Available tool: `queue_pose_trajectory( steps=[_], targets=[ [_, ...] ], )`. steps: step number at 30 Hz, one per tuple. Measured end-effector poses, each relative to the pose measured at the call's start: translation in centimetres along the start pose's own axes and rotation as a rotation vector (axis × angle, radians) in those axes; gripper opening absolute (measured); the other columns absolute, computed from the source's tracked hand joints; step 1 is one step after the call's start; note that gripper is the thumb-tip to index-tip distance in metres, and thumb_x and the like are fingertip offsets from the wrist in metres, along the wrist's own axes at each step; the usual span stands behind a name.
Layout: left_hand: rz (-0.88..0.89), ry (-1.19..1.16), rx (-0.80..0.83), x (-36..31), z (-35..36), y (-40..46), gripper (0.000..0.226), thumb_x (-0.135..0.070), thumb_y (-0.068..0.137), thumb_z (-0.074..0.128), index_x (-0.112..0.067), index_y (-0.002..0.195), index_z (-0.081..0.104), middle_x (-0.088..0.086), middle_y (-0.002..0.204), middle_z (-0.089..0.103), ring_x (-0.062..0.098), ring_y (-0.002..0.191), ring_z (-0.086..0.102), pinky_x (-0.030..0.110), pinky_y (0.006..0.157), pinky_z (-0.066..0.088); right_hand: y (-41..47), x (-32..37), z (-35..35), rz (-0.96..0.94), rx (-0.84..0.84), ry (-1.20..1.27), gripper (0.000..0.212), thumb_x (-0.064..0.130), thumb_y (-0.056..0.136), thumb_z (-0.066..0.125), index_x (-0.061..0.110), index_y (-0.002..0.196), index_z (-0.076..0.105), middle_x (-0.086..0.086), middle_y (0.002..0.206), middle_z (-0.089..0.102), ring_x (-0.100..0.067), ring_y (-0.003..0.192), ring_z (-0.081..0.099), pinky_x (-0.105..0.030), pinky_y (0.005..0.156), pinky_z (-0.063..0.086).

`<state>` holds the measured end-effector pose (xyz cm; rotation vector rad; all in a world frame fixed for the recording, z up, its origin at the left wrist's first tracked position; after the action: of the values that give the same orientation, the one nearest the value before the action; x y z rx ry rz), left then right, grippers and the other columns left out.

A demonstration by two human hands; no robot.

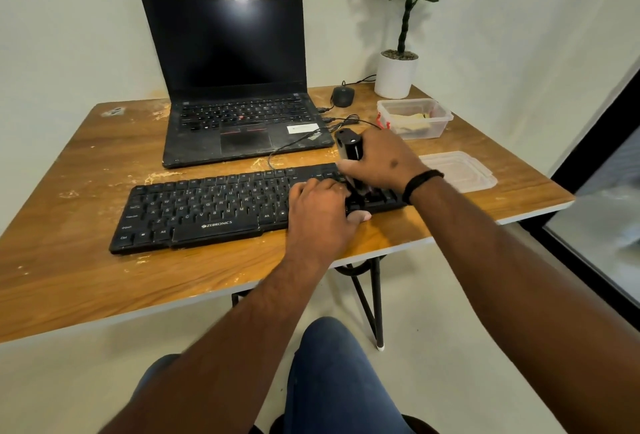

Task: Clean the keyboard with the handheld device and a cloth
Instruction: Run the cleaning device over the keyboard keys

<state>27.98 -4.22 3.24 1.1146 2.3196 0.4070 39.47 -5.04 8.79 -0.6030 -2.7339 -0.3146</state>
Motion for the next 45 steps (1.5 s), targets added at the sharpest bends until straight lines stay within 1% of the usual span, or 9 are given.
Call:
queue_pose_trajectory(
  steps=[3, 7, 13, 19, 24, 30, 35, 41, 45],
  targets=[
    [-0.006, 0.014, 0.007, 0.1, 0.1, 0.2, 0.054, -0.066, 0.084, 0.066, -0.021, 0.113, 0.070, -0.006, 0.111, 0.069, 0.016, 0.110, 0.056, 0.038, 0.106, 0.034, -1.1, 0.1, 0.4, -0.032, -0.058, 0.044, 0.030, 0.042, 0.084, 0.064, 0.014, 0.072, 0.062, -0.002, 0.067, 0.061, -0.020, 0.066, 0.059, -0.033, 0.058, 0.045],
    [-0.011, 0.006, 0.016, 0.1, 0.3, 0.3, 0.054, -0.066, 0.084, 0.067, -0.021, 0.113, 0.070, -0.005, 0.111, 0.068, 0.016, 0.109, 0.056, 0.039, 0.107, 0.035, -1.9, -0.9, 0.6, 0.014, 0.219, 0.165, 0.031, 0.041, 0.083, 0.069, 0.011, 0.082, 0.063, -0.009, 0.079, 0.067, -0.025, 0.075, 0.064, -0.041, 0.066, 0.052],
    [-0.004, 0.008, 0.024, 0.2, 0.4, 0.2, 0.054, -0.067, 0.084, 0.065, -0.024, 0.117, 0.070, -0.007, 0.116, 0.067, 0.016, 0.114, 0.054, 0.038, 0.106, 0.031, -2.9, -0.8, -1.0, -0.046, -0.186, 0.073, 0.032, 0.041, 0.088, 0.065, 0.021, 0.066, 0.053, 0.006, 0.061, 0.053, -0.011, 0.058, 0.050, -0.026, 0.052, 0.033],
    [0.000, 0.020, 0.026, 0.1, 0.2, 0.2, 0.052, -0.064, 0.085, 0.065, -0.024, 0.119, 0.069, -0.007, 0.117, 0.066, 0.015, 0.114, 0.053, 0.037, 0.105, 0.031, -3.4, -2.8, 0.2, 0.056, 0.092, 0.271, 0.026, 0.044, 0.084, 0.071, 0.019, 0.087, 0.063, 0.001, 0.082, 0.065, -0.015, 0.076, 0.061, -0.024, 0.059, 0.041],
    [-0.003, 0.007, 0.036, 0.0, 0.3, 0.2, 0.058, -0.069, 0.085, 0.063, -0.025, 0.122, 0.069, -0.007, 0.122, 0.066, 0.015, 0.118, 0.051, 0.037, 0.108, 0.029, -3.7, -3.6, -2.1, 0.067, -0.252, 0.018, 0.031, 0.048, 0.086, 0.063, 0.021, 0.072, 0.060, 0.004, 0.067, 0.059, -0.019, 0.069, 0.058, -0.028, 0.055, 0.038],
    [-0.004, 0.003, 0.029, 0.0, 0.1, 0.2, 0.055, -0.067, 0.085, 0.064, -0.025, 0.120, 0.068, -0.007, 0.120, 0.066, 0.014, 0.117, 0.051, 0.037, 0.108, 0.030, -5.7, -5.6, -0.6, 0.115, -0.114, 0.405, 0.020, 0.038, 0.087, 0.069, 0.018, 0.090, 0.068, 0.002, 0.084, 0.068, -0.009, 0.080, 0.064, -0.024, 0.064, 0.050],
    [-0.004, -0.008, 0.027, -0.1, 0.1, 0.2, 0.053, -0.065, 0.086, 0.065, -0.025, 0.120, 0.069, -0.008, 0.121, 0.066, 0.014, 0.118, 0.052, 0.037, 0.108, 0.030, -5.6, -6.6, -2.3, 0.236, -0.296, 0.237, 0.022, 0.044, 0.086, 0.066, 0.023, 0.079, 0.063, 0.008, 0.073, 0.062, -0.009, 0.073, 0.060, -0.027, 0.062, 0.047],
    [-0.006, -0.018, 0.019, 0.2, -0.1, 0.0, 0.044, -0.061, 0.085, 0.068, -0.024, 0.109, 0.071, -0.007, 0.107, 0.067, 0.015, 0.105, 0.053, 0.036, 0.100, 0.032, -4.5, -1.9, 0.4, 0.080, -0.181, 0.363, 0.027, 0.044, 0.087, 0.067, 0.022, 0.072, 0.063, 0.002, 0.071, 0.066, -0.011, 0.070, 0.062, -0.029, 0.064, 0.052],
    [0.000, -0.028, 0.016, 0.1, -0.2, 0.1, 0.053, -0.064, 0.085, 0.065, -0.023, 0.119, 0.070, -0.007, 0.119, 0.066, 0.015, 0.116, 0.052, 0.037, 0.106, 0.031, -5.5, -6.8, -2.0, 0.253, -0.264, 0.273, 0.023, 0.045, 0.087, 0.064, 0.027, 0.075, 0.059, 0.004, 0.078, 0.064, -0.016, 0.078, 0.064, -0.033, 0.069, 0.053]
  ],
)
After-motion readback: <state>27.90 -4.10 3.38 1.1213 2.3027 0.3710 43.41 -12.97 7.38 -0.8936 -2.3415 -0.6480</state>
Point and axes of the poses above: each hand's wrist, its own y-axis towards the middle knuckle, its own z-axis out of the palm, x = y × z, the point moved 10 cm from there along y, towards the middle knuckle
